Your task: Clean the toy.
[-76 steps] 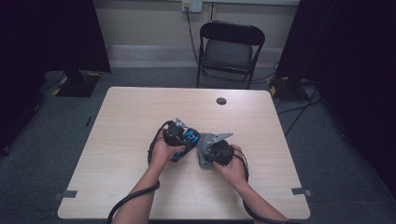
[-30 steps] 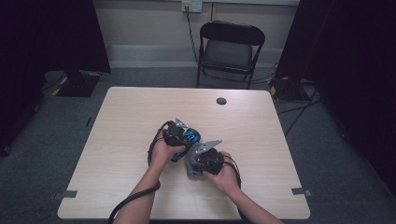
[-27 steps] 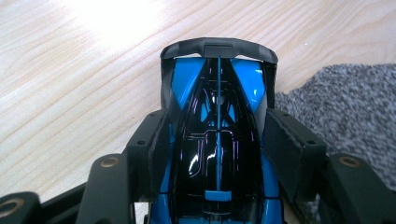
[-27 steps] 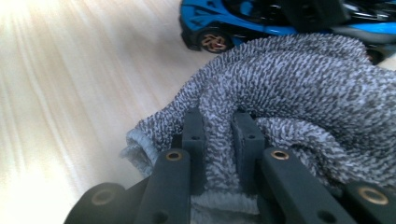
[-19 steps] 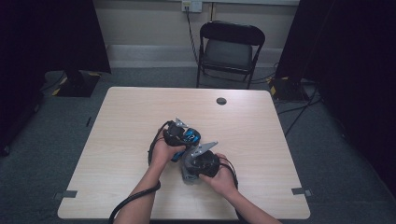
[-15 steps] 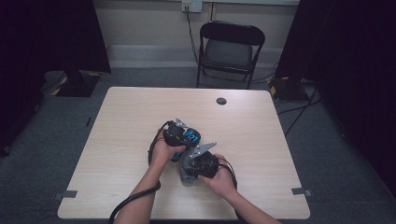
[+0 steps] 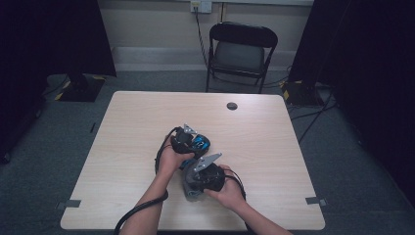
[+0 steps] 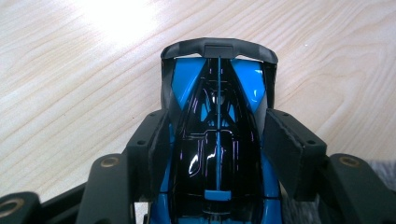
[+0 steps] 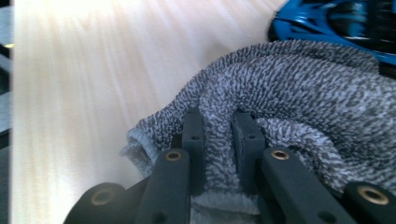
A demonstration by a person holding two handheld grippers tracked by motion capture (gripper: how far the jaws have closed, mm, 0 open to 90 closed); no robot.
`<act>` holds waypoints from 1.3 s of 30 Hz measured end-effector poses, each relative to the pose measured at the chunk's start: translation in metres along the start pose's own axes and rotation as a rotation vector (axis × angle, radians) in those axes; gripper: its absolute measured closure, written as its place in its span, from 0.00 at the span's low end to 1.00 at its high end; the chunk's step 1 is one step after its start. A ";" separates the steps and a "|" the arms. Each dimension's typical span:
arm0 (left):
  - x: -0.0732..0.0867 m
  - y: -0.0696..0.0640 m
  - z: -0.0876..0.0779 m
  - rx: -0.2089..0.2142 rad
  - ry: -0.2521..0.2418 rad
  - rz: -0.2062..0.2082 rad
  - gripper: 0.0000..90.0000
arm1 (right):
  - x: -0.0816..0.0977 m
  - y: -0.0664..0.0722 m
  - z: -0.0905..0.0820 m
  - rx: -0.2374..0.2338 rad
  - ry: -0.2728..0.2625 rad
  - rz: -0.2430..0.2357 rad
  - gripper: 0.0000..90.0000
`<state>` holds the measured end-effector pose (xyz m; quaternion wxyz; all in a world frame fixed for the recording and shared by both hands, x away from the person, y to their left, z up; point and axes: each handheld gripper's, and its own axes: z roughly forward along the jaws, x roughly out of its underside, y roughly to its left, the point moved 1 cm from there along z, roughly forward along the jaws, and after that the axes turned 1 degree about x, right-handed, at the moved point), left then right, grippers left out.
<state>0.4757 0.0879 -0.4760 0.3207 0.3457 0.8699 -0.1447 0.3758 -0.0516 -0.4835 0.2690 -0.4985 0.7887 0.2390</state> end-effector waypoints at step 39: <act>0.005 0.001 -0.004 0.009 -0.007 -0.015 0.47 | 0.004 0.004 -0.024 -0.099 -0.001 -0.059 0.87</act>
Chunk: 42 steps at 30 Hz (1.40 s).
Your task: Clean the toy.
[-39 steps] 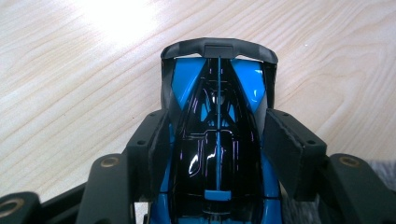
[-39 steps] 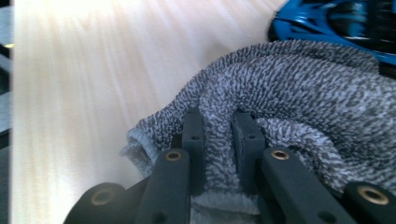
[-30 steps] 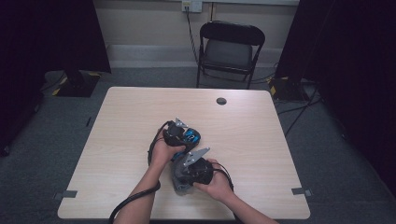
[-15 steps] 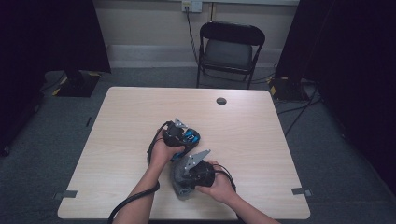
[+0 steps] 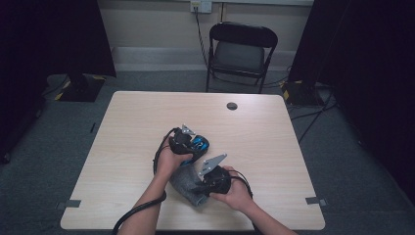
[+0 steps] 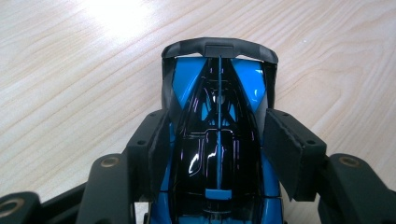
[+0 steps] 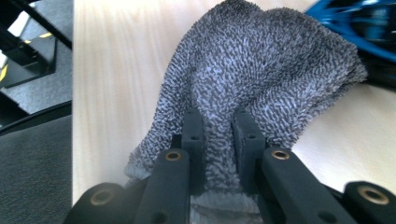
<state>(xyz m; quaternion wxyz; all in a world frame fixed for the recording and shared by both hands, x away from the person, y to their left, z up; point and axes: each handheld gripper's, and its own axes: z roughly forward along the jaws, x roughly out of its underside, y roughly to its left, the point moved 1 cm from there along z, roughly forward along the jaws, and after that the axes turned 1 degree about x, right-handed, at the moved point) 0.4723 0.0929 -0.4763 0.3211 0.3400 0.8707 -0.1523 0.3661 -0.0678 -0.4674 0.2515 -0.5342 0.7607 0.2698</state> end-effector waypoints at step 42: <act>0.000 0.000 0.000 0.006 0.000 -0.001 0.47 | 0.046 -0.101 -0.079 0.448 -0.113 0.319 0.87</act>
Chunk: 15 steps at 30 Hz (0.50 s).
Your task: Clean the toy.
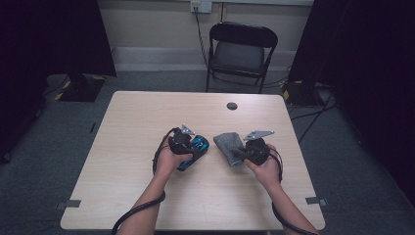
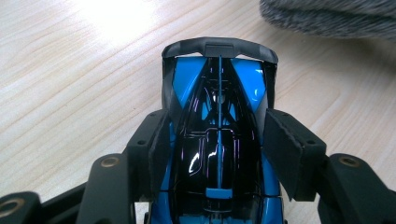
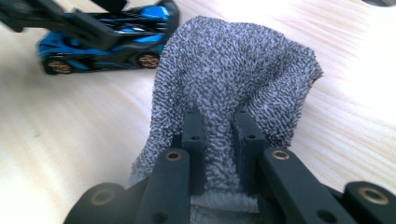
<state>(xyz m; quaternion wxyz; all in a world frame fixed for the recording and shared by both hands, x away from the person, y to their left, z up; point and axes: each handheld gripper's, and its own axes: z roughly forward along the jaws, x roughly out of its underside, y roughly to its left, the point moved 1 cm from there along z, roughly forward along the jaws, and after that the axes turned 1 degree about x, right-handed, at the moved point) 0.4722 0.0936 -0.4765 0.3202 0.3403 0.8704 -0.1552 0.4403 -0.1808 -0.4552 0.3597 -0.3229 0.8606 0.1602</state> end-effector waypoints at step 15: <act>0.000 -0.002 0.000 -0.009 0.003 -0.005 0.47 | 0.005 0.023 0.033 -0.012 0.067 -0.048 0.86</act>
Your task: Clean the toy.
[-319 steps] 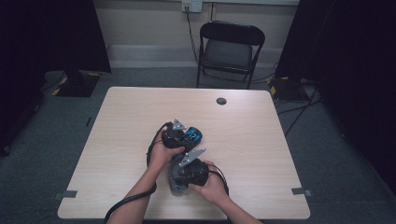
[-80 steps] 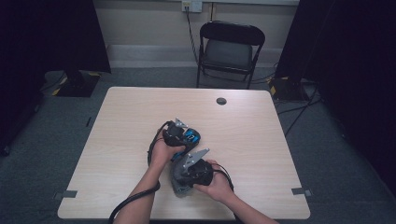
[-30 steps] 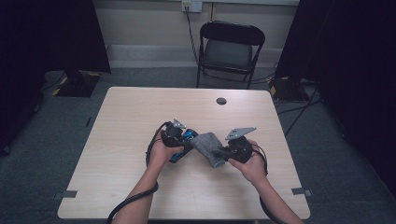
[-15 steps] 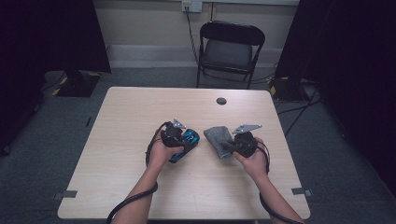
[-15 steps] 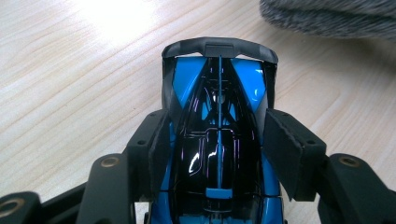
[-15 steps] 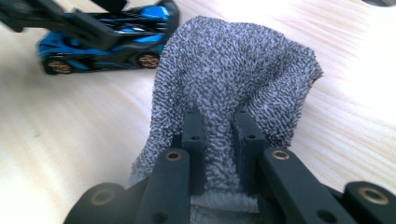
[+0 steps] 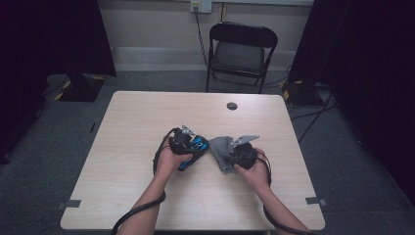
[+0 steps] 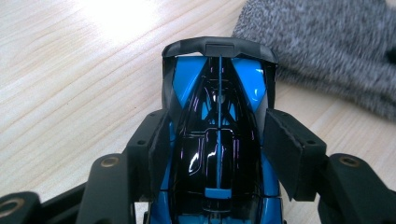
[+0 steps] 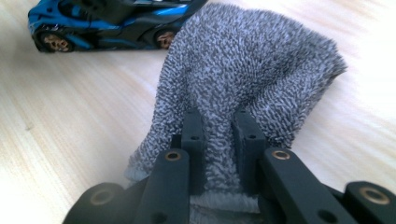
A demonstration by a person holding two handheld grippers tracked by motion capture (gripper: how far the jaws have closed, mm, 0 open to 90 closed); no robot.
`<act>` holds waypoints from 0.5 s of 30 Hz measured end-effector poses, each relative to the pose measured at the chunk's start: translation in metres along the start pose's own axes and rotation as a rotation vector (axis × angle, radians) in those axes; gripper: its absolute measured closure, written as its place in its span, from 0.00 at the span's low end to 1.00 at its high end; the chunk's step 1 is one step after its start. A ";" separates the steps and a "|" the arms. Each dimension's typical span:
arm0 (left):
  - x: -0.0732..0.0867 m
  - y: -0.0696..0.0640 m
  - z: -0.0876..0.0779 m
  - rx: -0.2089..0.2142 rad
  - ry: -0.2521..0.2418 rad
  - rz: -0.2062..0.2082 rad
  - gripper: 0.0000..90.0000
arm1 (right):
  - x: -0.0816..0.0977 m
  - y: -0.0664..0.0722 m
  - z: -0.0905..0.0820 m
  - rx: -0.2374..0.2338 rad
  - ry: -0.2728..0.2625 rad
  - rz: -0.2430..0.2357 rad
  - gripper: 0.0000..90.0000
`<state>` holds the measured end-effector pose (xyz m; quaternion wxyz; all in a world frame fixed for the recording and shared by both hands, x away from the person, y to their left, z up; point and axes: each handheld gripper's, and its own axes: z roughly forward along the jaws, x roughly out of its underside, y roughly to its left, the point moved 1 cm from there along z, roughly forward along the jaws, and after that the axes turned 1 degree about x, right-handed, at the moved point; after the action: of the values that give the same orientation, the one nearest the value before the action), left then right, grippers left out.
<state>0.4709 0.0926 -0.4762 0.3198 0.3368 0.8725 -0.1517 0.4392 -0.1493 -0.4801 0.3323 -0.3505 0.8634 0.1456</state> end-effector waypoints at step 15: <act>-0.001 0.001 0.000 -0.002 0.008 0.006 0.47 | -0.001 0.025 0.007 -0.041 0.027 -0.066 0.86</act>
<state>0.4723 0.0929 -0.4756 0.3169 0.3396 0.8730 -0.1486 0.4257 -0.1278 -0.4837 0.3181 -0.3875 0.8526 0.1472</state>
